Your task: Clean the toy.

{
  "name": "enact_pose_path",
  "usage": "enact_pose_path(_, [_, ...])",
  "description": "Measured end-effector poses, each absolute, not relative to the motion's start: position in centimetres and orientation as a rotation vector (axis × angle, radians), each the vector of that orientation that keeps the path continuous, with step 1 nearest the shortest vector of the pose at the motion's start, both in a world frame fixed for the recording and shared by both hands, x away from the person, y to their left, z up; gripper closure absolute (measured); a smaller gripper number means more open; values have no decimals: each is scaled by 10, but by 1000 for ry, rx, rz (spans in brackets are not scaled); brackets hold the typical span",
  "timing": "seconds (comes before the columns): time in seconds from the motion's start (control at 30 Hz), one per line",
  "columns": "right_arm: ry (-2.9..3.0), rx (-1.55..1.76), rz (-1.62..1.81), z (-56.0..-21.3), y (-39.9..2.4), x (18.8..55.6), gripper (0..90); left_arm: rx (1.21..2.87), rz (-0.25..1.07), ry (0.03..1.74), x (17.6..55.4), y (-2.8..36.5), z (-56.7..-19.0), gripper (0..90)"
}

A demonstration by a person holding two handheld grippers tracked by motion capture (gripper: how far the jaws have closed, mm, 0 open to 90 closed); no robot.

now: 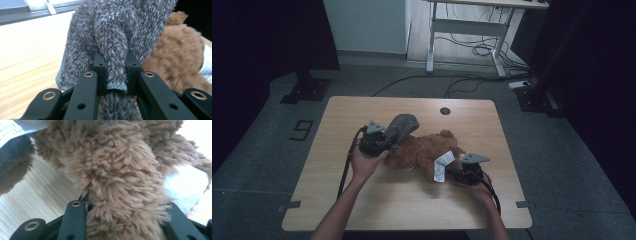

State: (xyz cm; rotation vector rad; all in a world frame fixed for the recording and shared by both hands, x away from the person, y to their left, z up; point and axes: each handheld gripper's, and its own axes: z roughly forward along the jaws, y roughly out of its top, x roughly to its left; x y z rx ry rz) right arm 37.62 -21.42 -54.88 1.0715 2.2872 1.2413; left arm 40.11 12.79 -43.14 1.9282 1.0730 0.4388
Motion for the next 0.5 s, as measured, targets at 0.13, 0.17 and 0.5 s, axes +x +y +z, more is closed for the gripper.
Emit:
enact_pose_path(0.13, [2295,1067,1240,-549,-218,374,585,2002,409,1076,411,107,-438,747])
enact_pose_path(0.17, [2297,1069,1246,-549,-219,374,578,2002,409,1076,411,107,-438,741])
enact_pose_path(0.5, [2310,1078,1307,-541,-231,367,424,2004,475,1052,395,104,-455,756])
